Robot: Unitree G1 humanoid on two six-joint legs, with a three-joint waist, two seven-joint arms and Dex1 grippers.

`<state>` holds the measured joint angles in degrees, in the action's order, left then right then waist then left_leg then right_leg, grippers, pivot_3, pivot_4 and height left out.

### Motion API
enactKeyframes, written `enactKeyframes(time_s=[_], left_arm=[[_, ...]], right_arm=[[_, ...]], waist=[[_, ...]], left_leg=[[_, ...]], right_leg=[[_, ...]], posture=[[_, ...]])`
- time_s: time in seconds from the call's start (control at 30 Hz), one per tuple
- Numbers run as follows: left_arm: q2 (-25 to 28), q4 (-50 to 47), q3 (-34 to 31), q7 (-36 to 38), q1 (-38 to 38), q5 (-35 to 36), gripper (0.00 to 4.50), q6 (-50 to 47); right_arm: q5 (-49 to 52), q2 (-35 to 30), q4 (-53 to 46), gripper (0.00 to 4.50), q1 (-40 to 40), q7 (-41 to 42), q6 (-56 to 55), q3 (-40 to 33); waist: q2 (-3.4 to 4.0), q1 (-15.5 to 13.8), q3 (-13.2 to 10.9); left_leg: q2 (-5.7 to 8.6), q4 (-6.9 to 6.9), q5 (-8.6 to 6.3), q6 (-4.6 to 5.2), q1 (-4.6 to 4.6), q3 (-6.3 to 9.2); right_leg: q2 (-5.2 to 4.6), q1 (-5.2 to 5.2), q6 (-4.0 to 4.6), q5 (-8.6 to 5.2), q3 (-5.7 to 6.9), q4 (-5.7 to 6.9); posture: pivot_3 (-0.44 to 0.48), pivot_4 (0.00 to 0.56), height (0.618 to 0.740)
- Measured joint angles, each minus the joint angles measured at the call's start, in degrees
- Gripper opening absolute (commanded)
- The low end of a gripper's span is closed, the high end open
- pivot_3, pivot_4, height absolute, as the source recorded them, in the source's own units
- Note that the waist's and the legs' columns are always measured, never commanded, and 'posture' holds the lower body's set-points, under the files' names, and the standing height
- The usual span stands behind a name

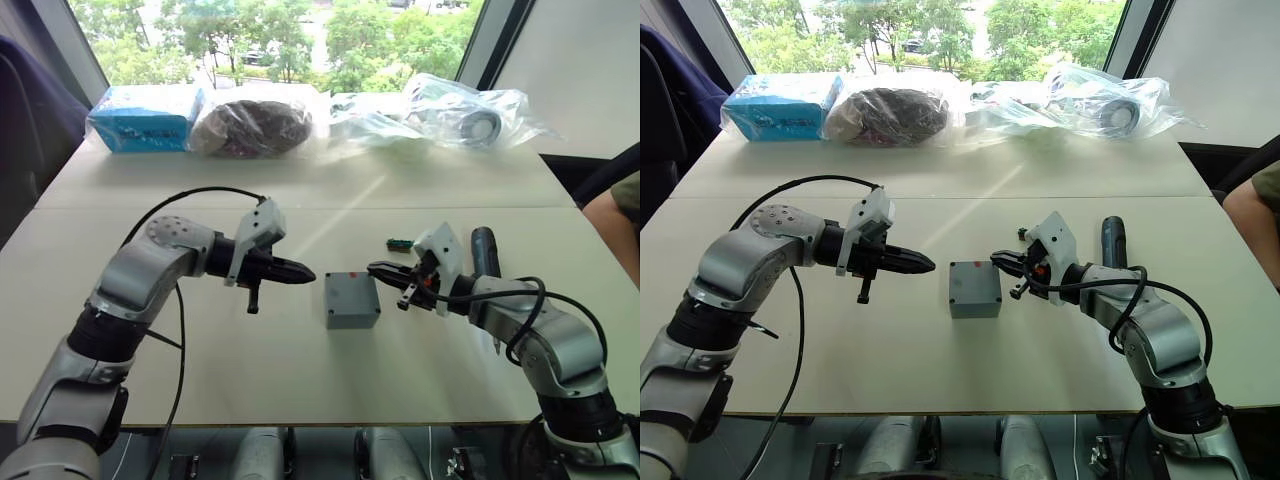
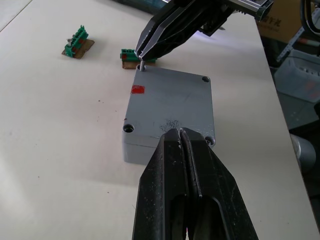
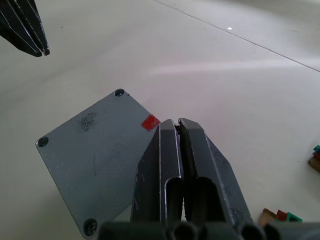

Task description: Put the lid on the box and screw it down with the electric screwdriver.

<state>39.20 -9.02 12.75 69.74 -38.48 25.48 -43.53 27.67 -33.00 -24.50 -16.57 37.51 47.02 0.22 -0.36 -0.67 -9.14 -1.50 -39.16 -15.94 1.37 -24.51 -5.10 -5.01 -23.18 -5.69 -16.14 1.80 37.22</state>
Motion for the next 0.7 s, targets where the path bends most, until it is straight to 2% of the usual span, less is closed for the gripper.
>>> enactKeyframes(time_s=[0.7], left_arm=[[-1.18, 0.55, 0.07, -0.22, 0.01, -0.62, 0.00, 0.34]], right_arm=[[-0.05, -1.61, 0.64, 0.04, 0.00, 0.76, -0.68, 0.03]], waist=[[0.00, -0.02, 0.00]], left_leg=[[0.00, 0.00, 0.00, 0.00, 0.00, 0.00]], right_leg=[[0.00, 0.01, 0.00, 0.00, 0.00, 0.00]], posture=[[0.000, 0.150, 0.740]])
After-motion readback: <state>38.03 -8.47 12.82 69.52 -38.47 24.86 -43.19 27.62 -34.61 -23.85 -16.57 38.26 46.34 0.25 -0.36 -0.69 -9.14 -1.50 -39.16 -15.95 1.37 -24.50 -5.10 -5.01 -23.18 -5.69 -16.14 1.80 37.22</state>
